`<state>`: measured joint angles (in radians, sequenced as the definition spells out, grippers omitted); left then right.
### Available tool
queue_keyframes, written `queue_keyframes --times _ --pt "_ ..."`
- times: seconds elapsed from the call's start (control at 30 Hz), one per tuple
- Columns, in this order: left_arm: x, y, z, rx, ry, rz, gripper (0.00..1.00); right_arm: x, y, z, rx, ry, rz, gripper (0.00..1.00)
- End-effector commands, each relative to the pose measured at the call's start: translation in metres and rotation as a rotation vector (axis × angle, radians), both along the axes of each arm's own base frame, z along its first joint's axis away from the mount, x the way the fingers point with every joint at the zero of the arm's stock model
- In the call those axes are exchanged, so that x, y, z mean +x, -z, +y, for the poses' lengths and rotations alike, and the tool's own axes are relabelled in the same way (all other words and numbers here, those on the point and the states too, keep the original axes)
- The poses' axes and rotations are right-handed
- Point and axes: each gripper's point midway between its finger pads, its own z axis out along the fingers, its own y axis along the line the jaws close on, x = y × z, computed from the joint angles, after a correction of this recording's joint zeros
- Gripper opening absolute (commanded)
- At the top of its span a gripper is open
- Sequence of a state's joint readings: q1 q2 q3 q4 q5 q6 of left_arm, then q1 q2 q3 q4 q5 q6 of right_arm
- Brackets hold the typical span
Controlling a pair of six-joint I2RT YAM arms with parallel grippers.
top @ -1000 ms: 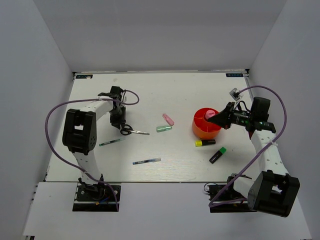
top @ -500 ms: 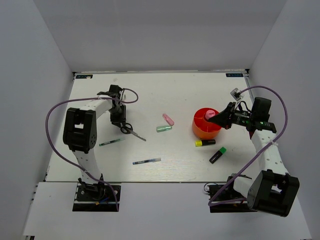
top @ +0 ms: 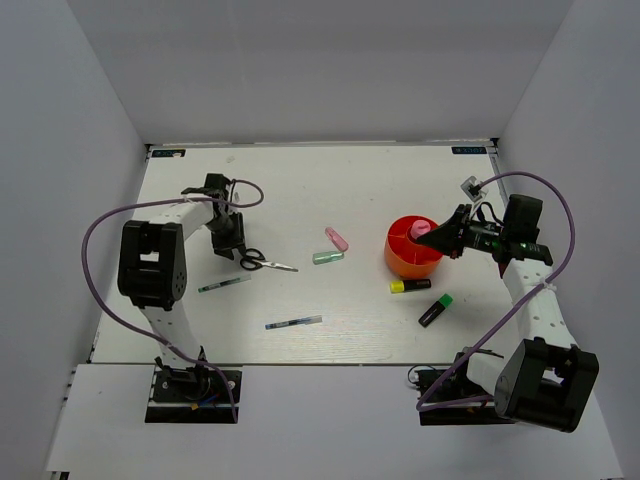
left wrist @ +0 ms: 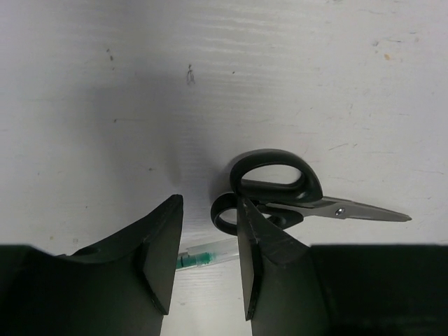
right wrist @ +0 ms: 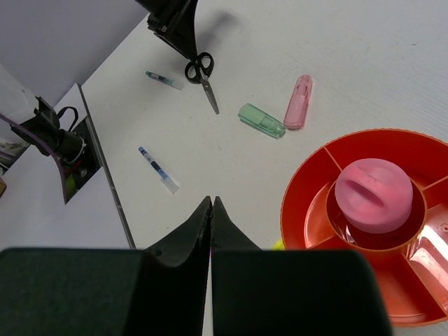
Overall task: Sort the stationery into containers
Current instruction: Pick up the scissors from the center of the board.
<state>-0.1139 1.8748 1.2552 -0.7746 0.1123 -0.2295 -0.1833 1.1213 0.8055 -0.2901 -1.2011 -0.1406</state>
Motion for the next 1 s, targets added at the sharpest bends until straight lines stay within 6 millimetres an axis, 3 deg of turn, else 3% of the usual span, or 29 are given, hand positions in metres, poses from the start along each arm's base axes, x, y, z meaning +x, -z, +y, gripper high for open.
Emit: queue_keyframes --times 0.0,0.17,0.37,0.67,0.97 --pt "0.005 -0.025 0.004 0.01 -0.051 -0.068 0.47 -0.003 -0.003 0.001 0.015 -0.021 -0.008 0.0" --pt "0.009 -0.047 0.007 -0.012 -0.093 -0.134 0.47 -0.004 -0.004 0.001 0.017 -0.024 -0.016 0.0" --pt "-0.002 -0.058 -0.002 -0.066 -0.083 -0.129 0.47 -0.004 -0.005 0.001 0.02 -0.025 -0.015 0.0" --pt "-0.025 -0.031 -0.003 -0.056 -0.112 -0.046 0.46 -0.005 -0.005 0.002 0.021 -0.03 -0.018 0.0" --pt "-0.024 -0.02 -0.011 -0.013 -0.11 -0.027 0.45 -0.006 -0.007 0.002 0.023 -0.029 -0.02 0.0"
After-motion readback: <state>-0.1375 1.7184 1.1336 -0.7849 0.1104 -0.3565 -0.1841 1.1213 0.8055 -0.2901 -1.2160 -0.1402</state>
